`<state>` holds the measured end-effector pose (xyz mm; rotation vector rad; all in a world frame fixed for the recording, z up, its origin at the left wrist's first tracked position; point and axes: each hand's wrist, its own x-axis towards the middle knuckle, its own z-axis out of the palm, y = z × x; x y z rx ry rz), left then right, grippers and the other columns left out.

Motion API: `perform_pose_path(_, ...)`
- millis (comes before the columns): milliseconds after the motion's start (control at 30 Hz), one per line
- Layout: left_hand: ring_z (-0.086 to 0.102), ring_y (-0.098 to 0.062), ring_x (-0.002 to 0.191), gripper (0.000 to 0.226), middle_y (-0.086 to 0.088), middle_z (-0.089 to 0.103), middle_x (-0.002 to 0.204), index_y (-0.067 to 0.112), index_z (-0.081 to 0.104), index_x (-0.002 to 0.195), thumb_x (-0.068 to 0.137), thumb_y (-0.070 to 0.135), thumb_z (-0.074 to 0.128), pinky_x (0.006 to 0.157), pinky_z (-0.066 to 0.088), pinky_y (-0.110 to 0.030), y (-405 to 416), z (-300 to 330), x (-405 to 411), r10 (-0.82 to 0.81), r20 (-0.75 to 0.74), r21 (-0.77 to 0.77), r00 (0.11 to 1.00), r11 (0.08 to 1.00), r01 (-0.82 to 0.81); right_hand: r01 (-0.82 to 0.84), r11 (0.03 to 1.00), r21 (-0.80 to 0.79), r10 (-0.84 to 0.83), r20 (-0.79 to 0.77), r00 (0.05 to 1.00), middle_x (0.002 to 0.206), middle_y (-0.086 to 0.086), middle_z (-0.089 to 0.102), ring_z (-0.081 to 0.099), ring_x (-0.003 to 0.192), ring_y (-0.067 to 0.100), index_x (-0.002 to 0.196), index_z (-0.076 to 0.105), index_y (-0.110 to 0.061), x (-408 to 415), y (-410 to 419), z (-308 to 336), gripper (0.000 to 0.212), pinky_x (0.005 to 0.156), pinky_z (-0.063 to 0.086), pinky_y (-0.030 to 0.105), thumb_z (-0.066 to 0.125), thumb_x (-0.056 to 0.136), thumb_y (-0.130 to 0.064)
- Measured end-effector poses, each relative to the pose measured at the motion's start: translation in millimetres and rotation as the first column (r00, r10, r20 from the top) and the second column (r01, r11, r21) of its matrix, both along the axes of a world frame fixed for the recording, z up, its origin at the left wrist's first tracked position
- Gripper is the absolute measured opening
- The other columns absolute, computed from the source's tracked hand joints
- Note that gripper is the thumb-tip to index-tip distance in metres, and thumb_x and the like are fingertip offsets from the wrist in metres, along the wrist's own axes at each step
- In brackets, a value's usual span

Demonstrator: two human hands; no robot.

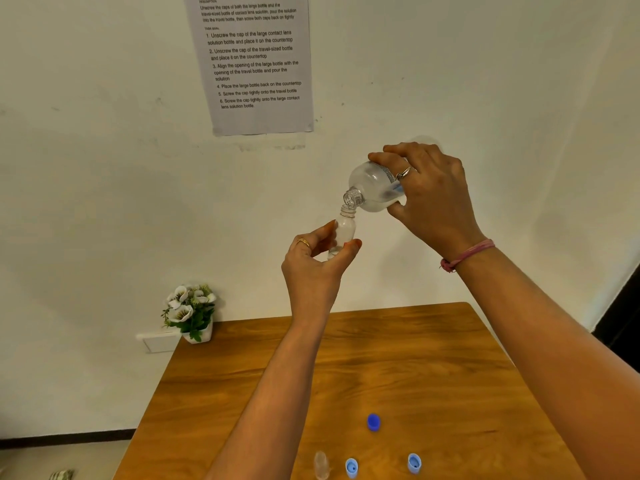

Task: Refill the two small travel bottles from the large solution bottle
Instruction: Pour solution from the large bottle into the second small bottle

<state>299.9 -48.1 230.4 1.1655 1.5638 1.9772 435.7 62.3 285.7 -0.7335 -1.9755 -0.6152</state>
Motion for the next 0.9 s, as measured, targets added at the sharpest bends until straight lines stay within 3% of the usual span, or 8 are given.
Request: perform_pose_path(900,0.063,-0.003,0.091,0.042,0.004,0.067,0.103,0.018,0.067,0.111,0.072,0.021,0.081,0.065,0.042,0.002,-3.0,1.4,-3.5,-0.001,0.01,0.002,1.0,1.0,0.001,0.001,1.0,0.011,-0.001,-0.003,1.0,0.121,0.008,0.06,0.056,0.112,0.031,0.124,0.057,-0.019,-4.6,-3.6,1.9,0.062,0.085,0.043,0.047,0.079,0.067,-0.009)
